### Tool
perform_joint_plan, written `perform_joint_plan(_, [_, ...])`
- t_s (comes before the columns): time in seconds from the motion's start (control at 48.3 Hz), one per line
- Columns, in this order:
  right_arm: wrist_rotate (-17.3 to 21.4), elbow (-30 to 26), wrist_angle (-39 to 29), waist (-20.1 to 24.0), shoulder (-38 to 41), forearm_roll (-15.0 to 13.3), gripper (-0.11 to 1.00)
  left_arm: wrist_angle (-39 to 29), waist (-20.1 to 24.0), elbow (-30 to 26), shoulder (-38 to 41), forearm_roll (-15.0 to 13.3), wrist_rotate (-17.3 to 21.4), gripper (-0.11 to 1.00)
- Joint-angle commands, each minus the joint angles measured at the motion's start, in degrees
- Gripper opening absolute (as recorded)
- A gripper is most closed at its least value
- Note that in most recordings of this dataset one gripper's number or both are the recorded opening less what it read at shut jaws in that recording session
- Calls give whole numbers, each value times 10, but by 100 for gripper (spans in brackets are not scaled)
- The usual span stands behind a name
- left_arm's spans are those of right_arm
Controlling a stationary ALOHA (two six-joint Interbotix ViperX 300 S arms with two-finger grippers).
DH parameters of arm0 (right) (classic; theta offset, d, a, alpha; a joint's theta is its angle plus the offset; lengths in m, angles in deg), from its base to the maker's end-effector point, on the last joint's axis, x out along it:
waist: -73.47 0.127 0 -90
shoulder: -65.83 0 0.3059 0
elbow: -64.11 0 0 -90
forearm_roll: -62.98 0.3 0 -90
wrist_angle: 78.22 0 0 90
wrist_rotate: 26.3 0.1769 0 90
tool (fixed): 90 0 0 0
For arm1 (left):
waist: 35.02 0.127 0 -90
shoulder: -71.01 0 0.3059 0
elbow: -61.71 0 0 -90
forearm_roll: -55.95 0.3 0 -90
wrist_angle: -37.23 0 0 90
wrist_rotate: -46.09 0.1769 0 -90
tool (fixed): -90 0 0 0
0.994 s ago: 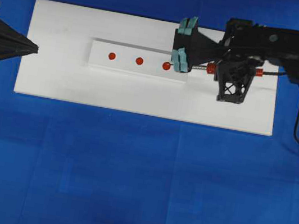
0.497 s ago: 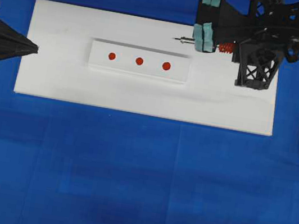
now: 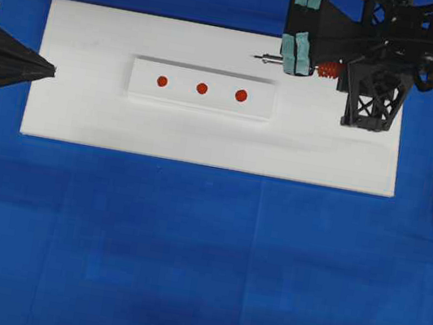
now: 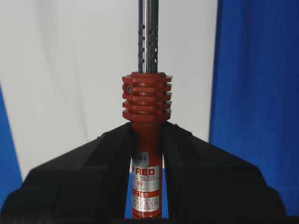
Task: Touch the tip of the soldering iron to the mark.
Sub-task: 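Lift the iron and carry it back toward the front of the table, then lower the iron onto the blue surface in front of the board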
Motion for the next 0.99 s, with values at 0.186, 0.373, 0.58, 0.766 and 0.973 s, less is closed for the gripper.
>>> perform_joint_plan(0.186, [105, -1, -2, 82, -16, 4, 6, 6, 0, -5, 2, 1, 0, 0])
perform_joint_plan(0.373, [193, 3, -1, 164, -16, 2, 6, 6, 0, -5, 3, 1, 0, 0])
perform_joint_plan(0.58, [303, 3, 0, 258, -11, -2, 6, 5, 0, -5, 3, 1, 0, 0])
perform_joint_plan(0.766, [366, 1, 11, 323, -2, -3, 6, 5, 0, -5, 3, 2, 0, 0])
perform_joint_plan(0.973, [389, 0, 31, 341, 14, -3, 6, 6, 0, -5, 3, 1, 0, 0])
